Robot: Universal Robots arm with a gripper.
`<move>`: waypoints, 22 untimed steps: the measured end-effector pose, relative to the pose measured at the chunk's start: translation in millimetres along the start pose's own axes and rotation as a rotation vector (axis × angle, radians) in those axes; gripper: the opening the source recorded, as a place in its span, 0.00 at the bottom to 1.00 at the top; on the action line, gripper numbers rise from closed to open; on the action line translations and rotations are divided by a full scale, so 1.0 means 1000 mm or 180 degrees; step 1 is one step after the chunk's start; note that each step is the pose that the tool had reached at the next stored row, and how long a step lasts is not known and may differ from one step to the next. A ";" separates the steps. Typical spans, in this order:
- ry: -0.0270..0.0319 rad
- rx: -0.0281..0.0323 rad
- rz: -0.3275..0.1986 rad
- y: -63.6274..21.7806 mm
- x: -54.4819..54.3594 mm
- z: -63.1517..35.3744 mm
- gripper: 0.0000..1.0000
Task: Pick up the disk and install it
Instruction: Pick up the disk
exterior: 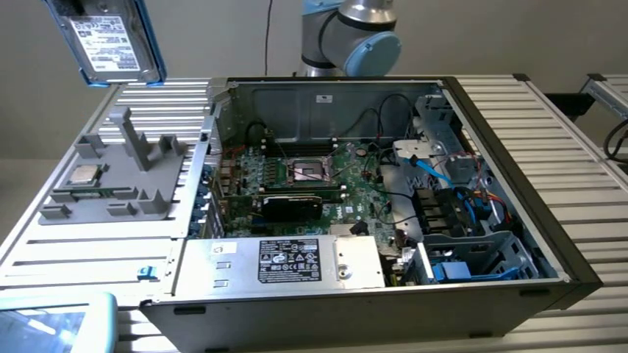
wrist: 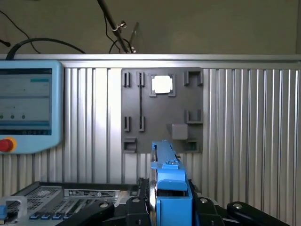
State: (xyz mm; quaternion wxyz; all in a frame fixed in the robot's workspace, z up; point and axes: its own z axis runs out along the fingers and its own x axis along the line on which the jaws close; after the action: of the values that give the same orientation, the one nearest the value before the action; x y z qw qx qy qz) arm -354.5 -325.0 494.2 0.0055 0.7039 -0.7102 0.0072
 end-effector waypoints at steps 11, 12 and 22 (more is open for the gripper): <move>-0.0005 0.0000 0.0000 -0.0356 0.024 -0.0063 0.37; -0.0005 -0.0001 0.0000 -0.0389 0.026 -0.0067 0.37; -0.0009 0.0000 0.0000 -0.0728 0.049 -0.0088 0.37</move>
State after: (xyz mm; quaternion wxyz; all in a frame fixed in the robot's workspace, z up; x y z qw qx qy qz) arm -282.2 -374.0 504.0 0.0044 0.7039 -0.7103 0.0061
